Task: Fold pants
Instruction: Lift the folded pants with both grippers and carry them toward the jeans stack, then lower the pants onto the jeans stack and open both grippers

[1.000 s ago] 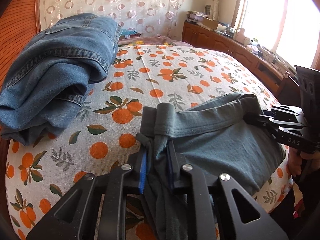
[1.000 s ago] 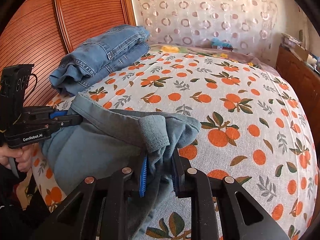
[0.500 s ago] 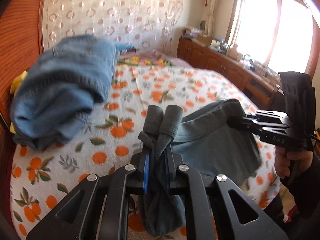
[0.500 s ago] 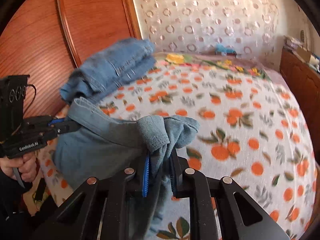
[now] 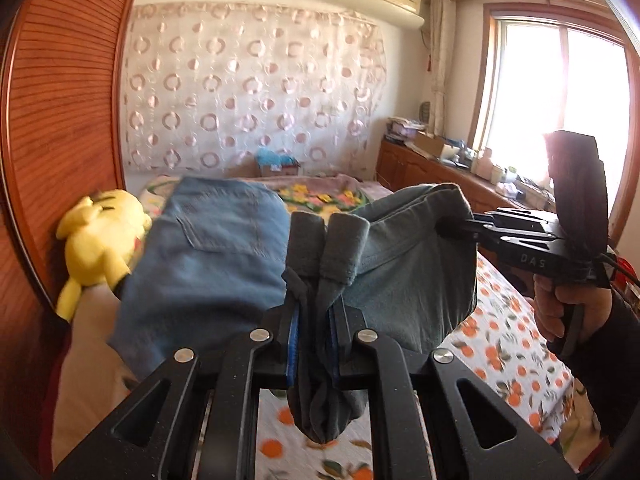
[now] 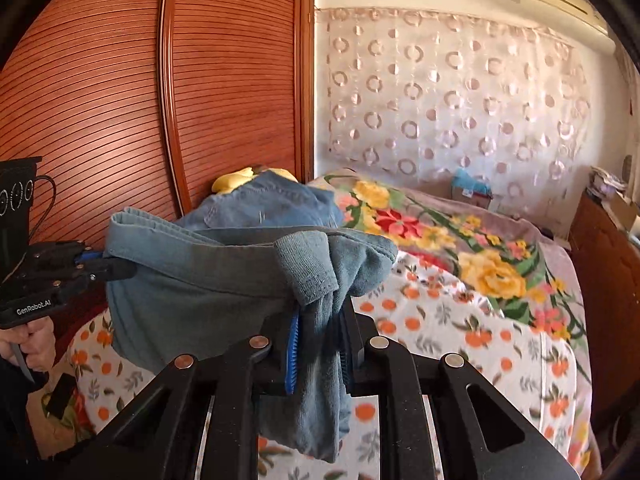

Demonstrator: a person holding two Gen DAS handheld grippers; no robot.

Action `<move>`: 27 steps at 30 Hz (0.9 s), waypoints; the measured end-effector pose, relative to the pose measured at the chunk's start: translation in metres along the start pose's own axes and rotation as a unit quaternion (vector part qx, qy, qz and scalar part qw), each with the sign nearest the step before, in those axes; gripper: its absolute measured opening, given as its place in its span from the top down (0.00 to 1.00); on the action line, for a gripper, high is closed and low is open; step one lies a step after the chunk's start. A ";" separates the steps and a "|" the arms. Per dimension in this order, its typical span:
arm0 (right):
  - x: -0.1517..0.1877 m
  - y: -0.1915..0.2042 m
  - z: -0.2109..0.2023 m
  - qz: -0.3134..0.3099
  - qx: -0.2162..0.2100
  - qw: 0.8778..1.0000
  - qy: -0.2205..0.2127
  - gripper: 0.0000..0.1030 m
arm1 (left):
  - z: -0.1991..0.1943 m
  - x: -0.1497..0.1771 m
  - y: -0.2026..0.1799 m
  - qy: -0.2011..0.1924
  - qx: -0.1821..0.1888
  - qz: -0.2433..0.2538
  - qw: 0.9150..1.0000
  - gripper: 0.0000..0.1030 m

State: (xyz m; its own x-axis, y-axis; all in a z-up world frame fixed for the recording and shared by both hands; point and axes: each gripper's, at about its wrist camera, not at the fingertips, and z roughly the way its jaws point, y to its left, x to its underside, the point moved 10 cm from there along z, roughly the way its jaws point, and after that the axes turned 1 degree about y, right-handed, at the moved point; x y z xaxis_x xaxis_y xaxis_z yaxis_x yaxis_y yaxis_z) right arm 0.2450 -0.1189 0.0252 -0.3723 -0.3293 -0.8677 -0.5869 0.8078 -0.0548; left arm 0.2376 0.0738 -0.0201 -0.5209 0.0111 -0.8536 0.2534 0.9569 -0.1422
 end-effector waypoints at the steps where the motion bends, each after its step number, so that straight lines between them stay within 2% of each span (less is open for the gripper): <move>1: -0.007 0.001 0.004 -0.001 -0.002 1.000 -0.001 0.84 | 0.000 -0.005 0.004 -0.003 -0.003 -0.001 1.000 0.88; 6: -0.032 -0.003 0.036 -0.014 -0.012 1.000 0.006 0.84 | 0.013 -0.024 0.030 -0.002 -0.019 -0.010 1.000 0.88; 11: -0.054 -0.013 0.090 -0.040 -0.020 0.999 0.030 0.84 | 0.038 -0.031 0.061 0.016 -0.036 -0.029 0.999 0.88; 19: -0.099 -0.014 0.157 -0.085 -0.043 0.994 0.053 0.84 | 0.058 -0.022 0.092 0.037 -0.044 -0.064 0.996 0.88; 27: -0.130 0.010 0.223 -0.136 -0.085 0.985 0.066 0.84 | 0.058 -0.010 0.115 0.048 -0.053 -0.102 0.992 0.87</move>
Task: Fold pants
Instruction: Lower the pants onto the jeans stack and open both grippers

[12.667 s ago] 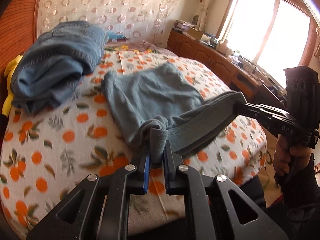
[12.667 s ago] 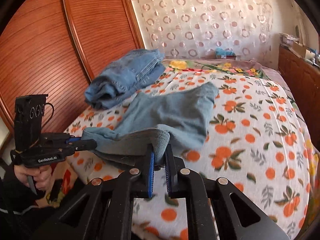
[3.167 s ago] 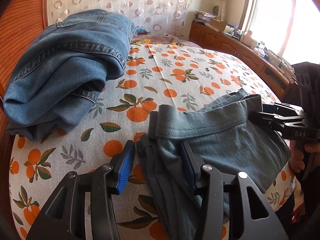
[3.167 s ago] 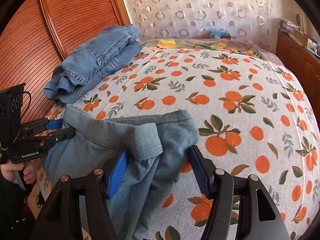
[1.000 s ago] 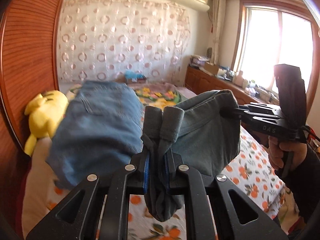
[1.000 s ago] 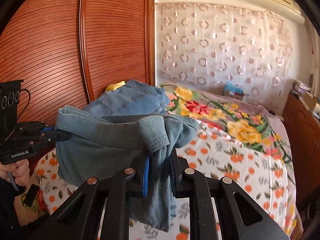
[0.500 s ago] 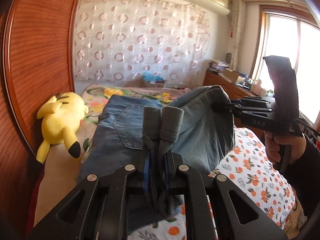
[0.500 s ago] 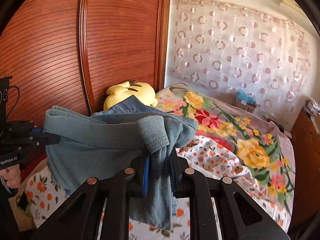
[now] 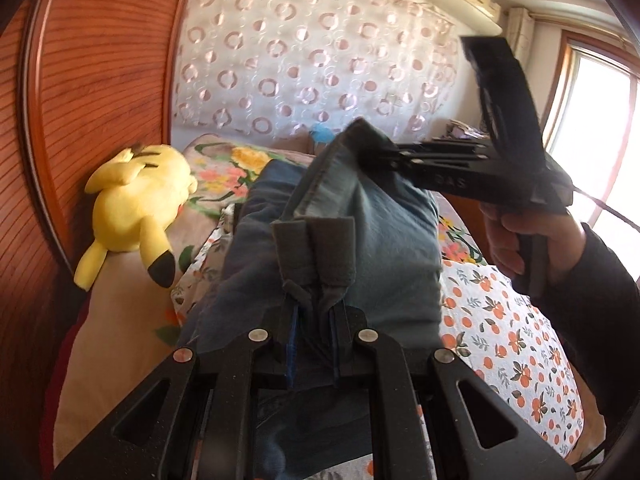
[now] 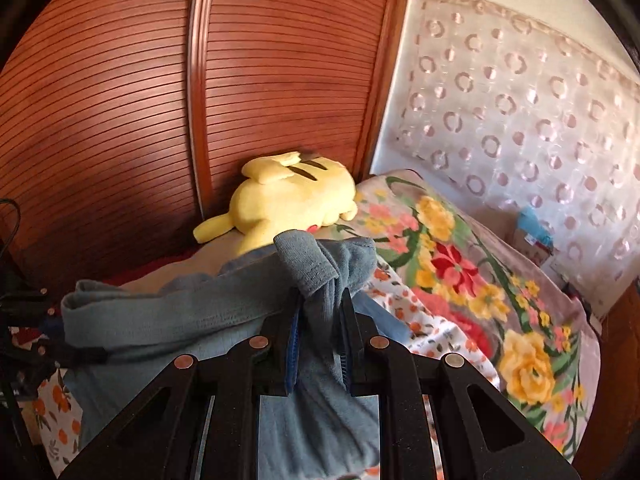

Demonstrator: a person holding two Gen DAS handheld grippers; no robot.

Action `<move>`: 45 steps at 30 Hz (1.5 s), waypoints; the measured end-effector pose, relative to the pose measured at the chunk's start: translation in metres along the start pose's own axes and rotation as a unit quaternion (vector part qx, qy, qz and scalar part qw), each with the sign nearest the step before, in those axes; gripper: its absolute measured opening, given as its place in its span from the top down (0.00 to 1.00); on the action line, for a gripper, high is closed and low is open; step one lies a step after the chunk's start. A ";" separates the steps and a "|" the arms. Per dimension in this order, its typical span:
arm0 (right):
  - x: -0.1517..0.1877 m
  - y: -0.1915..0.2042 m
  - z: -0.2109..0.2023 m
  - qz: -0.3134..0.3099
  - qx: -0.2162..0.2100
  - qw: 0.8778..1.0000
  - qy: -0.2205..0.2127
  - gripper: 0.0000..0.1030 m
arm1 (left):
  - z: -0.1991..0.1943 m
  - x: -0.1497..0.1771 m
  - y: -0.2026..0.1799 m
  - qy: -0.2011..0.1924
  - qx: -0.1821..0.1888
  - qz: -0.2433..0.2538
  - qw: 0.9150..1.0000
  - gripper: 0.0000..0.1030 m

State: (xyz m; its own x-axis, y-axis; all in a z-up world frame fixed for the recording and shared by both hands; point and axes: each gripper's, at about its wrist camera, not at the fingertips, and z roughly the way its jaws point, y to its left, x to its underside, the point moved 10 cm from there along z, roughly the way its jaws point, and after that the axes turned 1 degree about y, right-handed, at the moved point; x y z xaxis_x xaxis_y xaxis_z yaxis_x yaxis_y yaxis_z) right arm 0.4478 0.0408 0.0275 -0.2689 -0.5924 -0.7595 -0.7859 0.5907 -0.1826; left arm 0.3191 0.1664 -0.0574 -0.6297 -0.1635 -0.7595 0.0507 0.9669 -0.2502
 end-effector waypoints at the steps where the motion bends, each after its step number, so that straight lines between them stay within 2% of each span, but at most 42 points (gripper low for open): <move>1: -0.004 0.001 0.007 -0.005 -0.007 1.000 -0.001 0.84 | 0.000 0.003 0.003 0.002 0.000 -0.005 1.000 0.87; 7: -0.014 0.004 0.036 -0.009 -0.047 0.999 -0.008 0.83 | -0.003 0.016 0.012 0.009 -0.008 -0.021 1.000 0.87; 8: -0.012 0.003 0.039 -0.007 -0.049 0.999 -0.008 0.79 | -0.004 0.017 0.013 0.012 -0.011 -0.021 1.000 0.86; 11: -0.002 -0.008 0.040 0.013 -0.038 0.999 0.001 0.73 | -0.006 0.017 0.017 0.014 -0.013 -0.024 1.000 0.79; 15: 0.001 -0.021 0.016 0.056 -0.033 0.998 -0.013 0.68 | -0.019 0.015 0.020 -0.005 -0.024 -0.019 1.000 0.54; 19: 0.007 -0.034 -0.010 0.066 -0.011 0.997 -0.039 0.56 | -0.030 0.008 0.020 -0.020 -0.028 -0.014 0.999 0.50; 26: 0.044 -0.030 -0.022 0.093 -0.008 0.995 -0.036 0.55 | -0.028 -0.007 0.004 -0.028 -0.029 0.015 0.999 0.48; 29: 0.057 -0.029 -0.020 0.110 -0.007 0.994 -0.025 0.55 | -0.017 -0.007 -0.003 -0.019 -0.026 0.035 0.999 0.48; 32: 0.059 -0.035 -0.011 0.126 -0.004 0.992 -0.016 0.55 | 0.002 0.000 -0.002 0.007 -0.037 0.046 0.998 0.48; 35: 0.055 -0.041 0.001 0.136 -0.001 0.991 -0.011 0.55 | 0.015 0.012 0.000 0.030 -0.040 0.047 0.998 0.40; 38: 0.054 -0.044 0.006 0.147 -0.010 0.989 -0.011 0.55 | 0.019 0.019 0.001 0.038 -0.045 0.049 0.997 0.39; 41: 0.055 -0.045 0.002 0.149 -0.008 0.989 -0.017 0.55 | 0.017 0.019 0.001 0.032 -0.052 0.048 0.997 0.26; 45: 0.068 -0.043 -0.014 0.157 0.012 0.987 -0.028 0.55 | 0.016 0.018 0.001 0.033 -0.056 0.045 0.997 0.24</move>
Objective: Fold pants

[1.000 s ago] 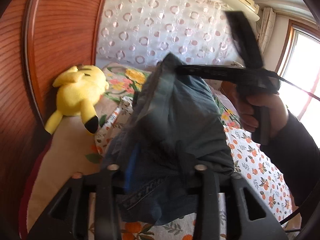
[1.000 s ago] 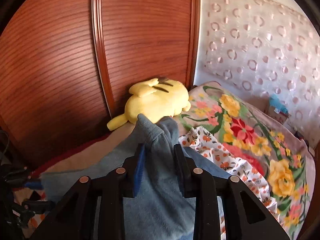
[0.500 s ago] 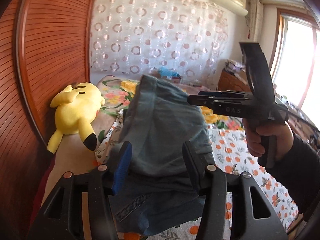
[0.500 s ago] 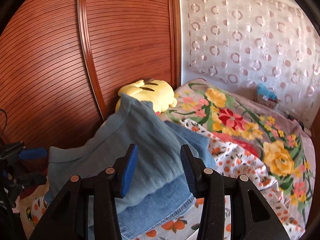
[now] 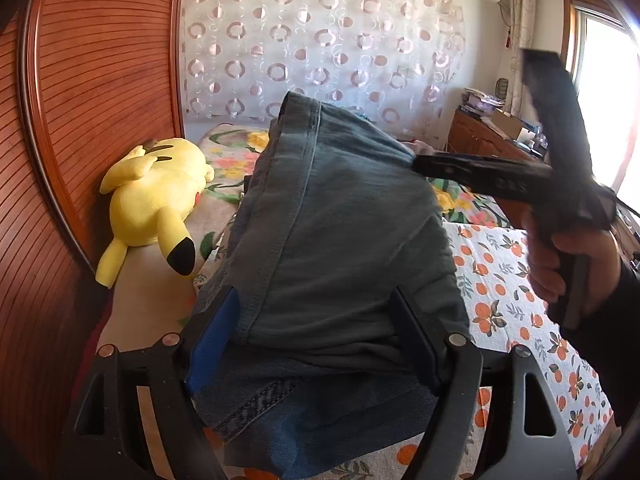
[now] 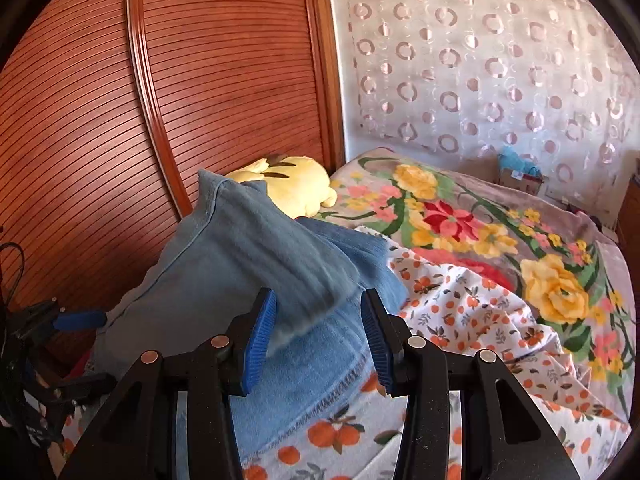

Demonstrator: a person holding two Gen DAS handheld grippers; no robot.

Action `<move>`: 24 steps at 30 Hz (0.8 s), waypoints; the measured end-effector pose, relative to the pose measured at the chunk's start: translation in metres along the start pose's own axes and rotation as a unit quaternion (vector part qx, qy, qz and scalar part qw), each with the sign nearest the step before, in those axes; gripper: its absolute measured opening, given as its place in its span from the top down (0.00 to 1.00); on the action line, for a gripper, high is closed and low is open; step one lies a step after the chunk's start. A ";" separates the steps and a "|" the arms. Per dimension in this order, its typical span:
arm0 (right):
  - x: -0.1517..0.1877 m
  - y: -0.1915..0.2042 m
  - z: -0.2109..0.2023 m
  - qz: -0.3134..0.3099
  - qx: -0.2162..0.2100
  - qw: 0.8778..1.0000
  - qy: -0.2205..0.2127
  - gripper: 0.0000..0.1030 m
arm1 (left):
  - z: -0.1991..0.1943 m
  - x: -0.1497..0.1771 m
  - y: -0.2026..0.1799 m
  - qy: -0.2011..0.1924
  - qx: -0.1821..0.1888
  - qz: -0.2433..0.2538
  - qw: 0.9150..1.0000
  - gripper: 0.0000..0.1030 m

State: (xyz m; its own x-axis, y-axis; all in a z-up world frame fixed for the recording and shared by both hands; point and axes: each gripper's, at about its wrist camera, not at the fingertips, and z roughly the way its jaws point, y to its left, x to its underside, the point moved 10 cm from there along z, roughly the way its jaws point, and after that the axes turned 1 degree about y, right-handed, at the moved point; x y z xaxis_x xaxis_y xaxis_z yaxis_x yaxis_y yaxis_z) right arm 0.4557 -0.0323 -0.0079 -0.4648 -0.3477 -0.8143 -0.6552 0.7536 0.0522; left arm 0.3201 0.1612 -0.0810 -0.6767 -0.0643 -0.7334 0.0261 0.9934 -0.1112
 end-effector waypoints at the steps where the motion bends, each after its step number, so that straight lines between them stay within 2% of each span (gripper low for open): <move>1: 0.004 0.000 -0.006 0.001 0.005 1.000 -0.004 0.55 | -0.001 0.000 -0.001 -0.002 -0.001 0.001 1.000 0.23; 3: 0.012 -0.001 -0.018 0.010 0.013 1.000 -0.011 0.55 | -0.003 0.000 -0.004 -0.003 0.001 0.001 1.000 0.17; 9: 0.037 0.001 -0.060 0.031 0.031 0.999 -0.023 0.55 | -0.015 -0.003 -0.027 -0.014 0.007 0.015 1.000 0.15; 19: 0.078 0.013 -0.143 0.049 0.078 0.995 -0.040 0.55 | -0.043 -0.009 -0.091 -0.053 0.030 0.051 0.997 0.15; 24: 0.099 0.026 -0.186 0.059 0.109 0.991 -0.052 0.48 | -0.063 -0.005 -0.122 -0.069 0.041 0.066 0.995 0.15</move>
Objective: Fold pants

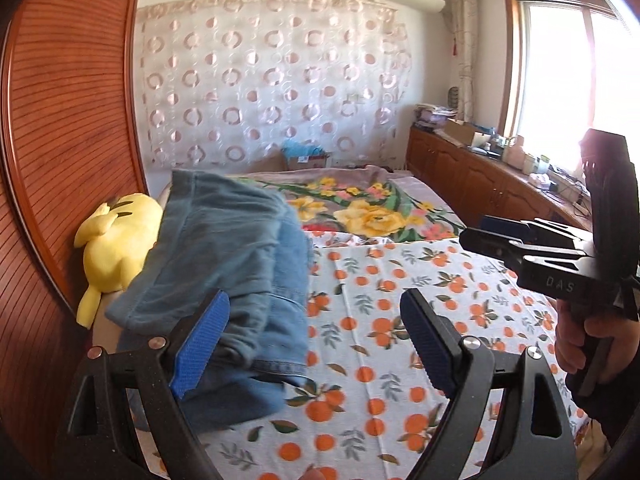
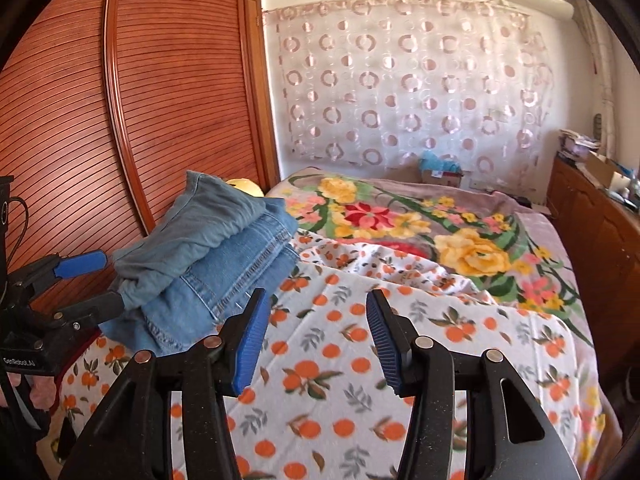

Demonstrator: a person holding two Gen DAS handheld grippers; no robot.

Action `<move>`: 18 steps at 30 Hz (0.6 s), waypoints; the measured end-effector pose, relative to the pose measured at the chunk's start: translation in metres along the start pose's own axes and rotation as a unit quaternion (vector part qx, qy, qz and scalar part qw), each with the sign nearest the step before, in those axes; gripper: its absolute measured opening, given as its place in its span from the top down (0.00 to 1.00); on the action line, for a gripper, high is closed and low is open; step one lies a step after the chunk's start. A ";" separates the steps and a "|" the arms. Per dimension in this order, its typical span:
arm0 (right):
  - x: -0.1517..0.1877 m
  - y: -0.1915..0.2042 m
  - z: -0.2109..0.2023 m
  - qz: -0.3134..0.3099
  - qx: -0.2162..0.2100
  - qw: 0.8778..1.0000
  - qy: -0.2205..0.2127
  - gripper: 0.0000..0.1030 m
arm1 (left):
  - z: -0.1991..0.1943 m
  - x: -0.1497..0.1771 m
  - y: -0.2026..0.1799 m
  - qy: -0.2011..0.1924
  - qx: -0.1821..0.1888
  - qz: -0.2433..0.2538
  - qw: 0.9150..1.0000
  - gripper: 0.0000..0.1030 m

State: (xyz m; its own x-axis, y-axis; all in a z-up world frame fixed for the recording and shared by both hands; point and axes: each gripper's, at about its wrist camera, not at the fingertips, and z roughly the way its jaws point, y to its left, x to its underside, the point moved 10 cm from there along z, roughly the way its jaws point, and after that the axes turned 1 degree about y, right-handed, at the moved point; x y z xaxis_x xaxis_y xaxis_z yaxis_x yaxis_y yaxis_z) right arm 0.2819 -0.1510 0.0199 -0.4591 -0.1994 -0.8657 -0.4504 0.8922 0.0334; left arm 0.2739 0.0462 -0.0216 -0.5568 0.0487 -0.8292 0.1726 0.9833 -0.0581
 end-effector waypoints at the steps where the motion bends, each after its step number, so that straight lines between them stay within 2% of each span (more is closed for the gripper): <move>1: 0.005 0.001 -0.009 0.002 0.005 1.000 -0.002 0.46 | -0.003 0.001 -0.004 -0.001 -0.002 0.004 1.000 0.15; 8: 0.035 0.014 -0.074 0.015 0.047 0.998 -0.027 0.31 | -0.030 0.005 -0.037 -0.020 0.001 0.018 1.000 0.15; 14: 0.058 0.026 -0.112 0.029 0.073 0.996 -0.042 0.27 | -0.050 0.013 -0.058 -0.029 -0.010 0.027 0.999 0.15; 18: 0.067 0.032 -0.131 0.042 0.078 0.995 -0.052 0.27 | -0.068 0.017 -0.072 -0.038 0.001 0.030 0.999 0.15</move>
State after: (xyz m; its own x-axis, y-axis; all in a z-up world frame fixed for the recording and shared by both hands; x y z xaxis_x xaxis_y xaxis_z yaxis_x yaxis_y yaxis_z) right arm 0.1363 -0.1894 0.0284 -0.4045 -0.0849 -0.9106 -0.2853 0.9577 0.0374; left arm 0.1970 -0.0122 0.0063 -0.4816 0.0949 -0.8712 0.2055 0.9786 -0.0070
